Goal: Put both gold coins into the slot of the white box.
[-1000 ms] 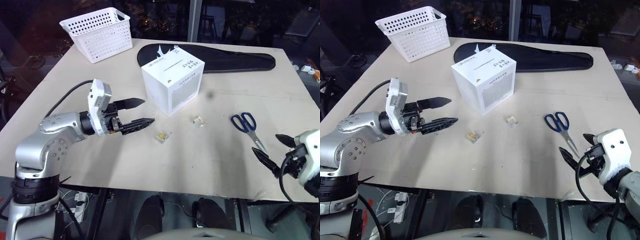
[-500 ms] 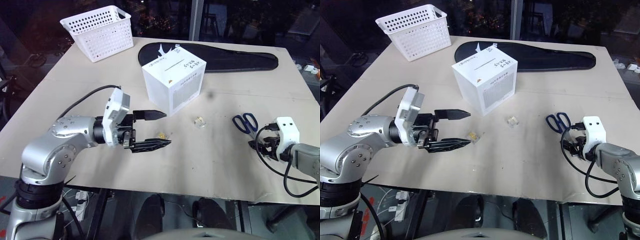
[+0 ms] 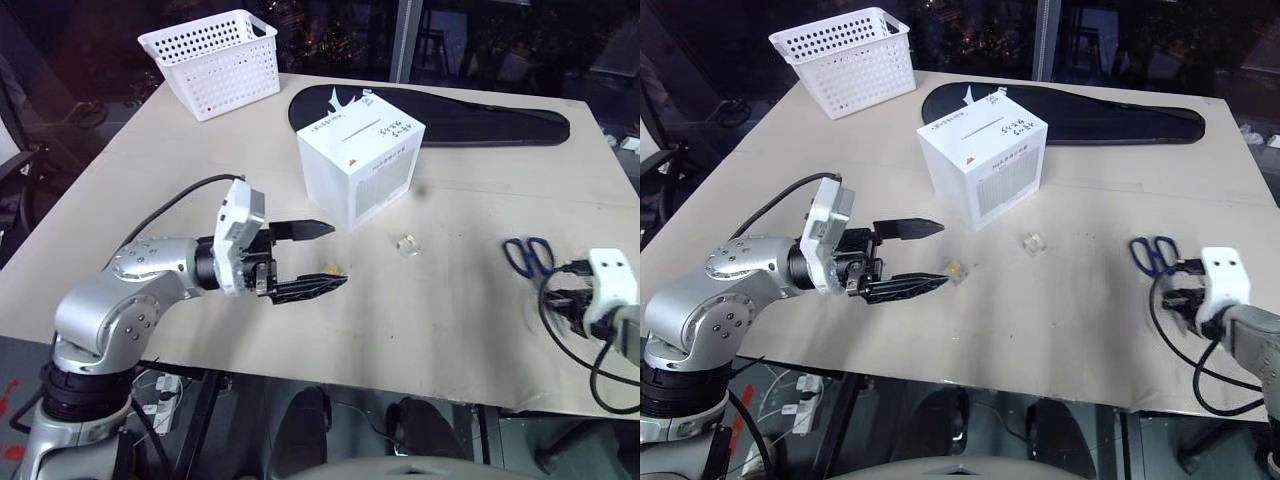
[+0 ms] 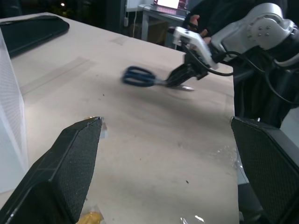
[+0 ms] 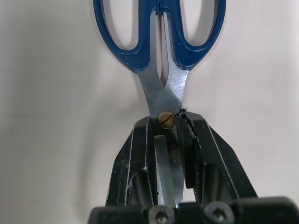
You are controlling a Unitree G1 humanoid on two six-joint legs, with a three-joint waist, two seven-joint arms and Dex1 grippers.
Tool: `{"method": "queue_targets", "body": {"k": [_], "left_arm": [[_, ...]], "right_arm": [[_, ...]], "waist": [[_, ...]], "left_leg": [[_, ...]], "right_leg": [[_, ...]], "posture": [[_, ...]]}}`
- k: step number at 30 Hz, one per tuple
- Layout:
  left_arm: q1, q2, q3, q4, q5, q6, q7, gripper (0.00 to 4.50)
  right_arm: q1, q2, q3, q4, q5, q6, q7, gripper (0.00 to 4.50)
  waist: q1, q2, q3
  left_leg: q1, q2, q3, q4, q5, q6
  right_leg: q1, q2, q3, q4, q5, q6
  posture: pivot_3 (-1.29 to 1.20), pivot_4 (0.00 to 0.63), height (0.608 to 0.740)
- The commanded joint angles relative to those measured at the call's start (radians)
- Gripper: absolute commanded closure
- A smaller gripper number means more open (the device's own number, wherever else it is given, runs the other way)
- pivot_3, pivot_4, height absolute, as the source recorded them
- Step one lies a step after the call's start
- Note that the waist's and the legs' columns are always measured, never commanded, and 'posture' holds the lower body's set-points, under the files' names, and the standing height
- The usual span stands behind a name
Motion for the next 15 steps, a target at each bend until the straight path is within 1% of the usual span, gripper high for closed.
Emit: {"method": "queue_targets", "body": {"k": [1, 2, 4, 5, 8, 10, 11, 14, 15], "left_arm": [[0.000, -0.002, -0.006, 0.003, 0.020, -0.026, 0.007, 0.00], [0.002, 0.000, -0.007, 0.014, 0.028, -0.026, 0.009, 0.00], [0.006, 0.006, -0.004, 0.035, 0.038, -0.031, 0.001, 0.00], [0.005, 0.008, 0.001, 0.047, 0.039, -0.028, -0.002, 0.00], [0.003, 0.016, 0.009, 0.076, 0.047, -0.029, -0.013, 0.00], [0.003, 0.019, 0.020, 0.100, 0.054, -0.025, -0.005, 0.00], [0.004, 0.022, 0.023, 0.114, 0.063, -0.028, -0.004, 0.00], [0.028, 0.039, 0.012, 0.145, 0.148, -0.083, 0.006, 0.00], [0.033, 0.051, 0.007, 0.153, 0.157, -0.077, 0.003, 0.00]], "right_arm": [[0.030, -0.015, -0.031, -0.041, -0.040, 0.001, -0.011, 4.26], [0.033, -0.009, -0.031, -0.042, -0.034, 0.003, -0.002, 4.26], [0.034, 0.010, -0.039, -0.044, -0.034, -0.008, 0.002, 3.22], [0.040, 0.014, -0.043, -0.046, -0.034, -0.016, 0.009, 2.85], [0.068, 0.028, -0.067, -0.072, -0.032, -0.044, 0.033, 1.35], [0.103, 0.027, -0.082, -0.117, -0.027, -0.087, 0.062, 0.54], [0.119, 0.027, -0.087, -0.146, -0.022, -0.114, 0.082, 0.02], [0.163, 0.063, -0.160, -0.295, 0.087, -0.206, 0.196, 0.02], [0.183, 0.068, -0.181, -0.349, 0.126, -0.240, 0.242, 0.02]], "waist": [[-0.006, 0.000, 0.000], [-0.012, 0.001, 0.000], [-0.022, 0.001, 0.000], [-0.024, 0.001, 0.000], [-0.026, 0.001, 0.000], [-0.025, 0.001, 0.000], [-0.025, 0.001, 0.000], [-0.026, 0.002, 0.001], [-0.027, 0.003, 0.001]], "left_leg": [[0.000, 0.000, 0.000, 0.000, 0.000, 0.000], [0.001, 0.001, 0.000, 0.000, 0.000, 0.000], [0.001, 0.001, 0.000, 0.000, 0.000, 0.000], [0.001, 0.001, 0.000, 0.000, 0.000, 0.000], [0.001, 0.001, 0.000, 0.000, 0.000, 0.000], [0.001, 0.001, 0.000, 0.000, 0.000, 0.000], [0.001, 0.001, 0.000, 0.000, 0.000, 0.000], [0.001, 0.001, 0.000, 0.000, 0.000, 0.000], [0.001, 0.001, 0.000, -0.001, 0.000, 0.000]], "right_leg": [[0.000, 0.000, 0.000, 0.000, 0.000, 0.000], [0.000, 0.001, 0.000, 0.000, 0.000, 0.000], [0.000, 0.001, 0.000, 0.001, 0.000, 0.000], [0.000, 0.001, 0.000, 0.001, 0.000, 0.000], [0.000, 0.001, 0.000, 0.000, 0.000, 0.000], [0.000, 0.001, 0.001, 0.000, 0.000, 0.000], [0.000, 0.001, 0.000, 0.000, -0.001, 0.001], [0.000, 0.001, 0.000, 0.000, -0.002, 0.003], [0.000, 0.001, 0.000, 0.000, -0.002, 0.003]], "posture": [[0.00, 0.150, 0.740], [0.00, 0.150, 0.740], [0.00, 0.150, 0.740], [0.00, 0.150, 0.740], [0.00, 0.150, 0.740], [0.00, 0.150, 0.740], [0.00, 0.150, 0.740], [0.00, 0.150, 0.740], [0.00, 0.150, 0.740]]}}
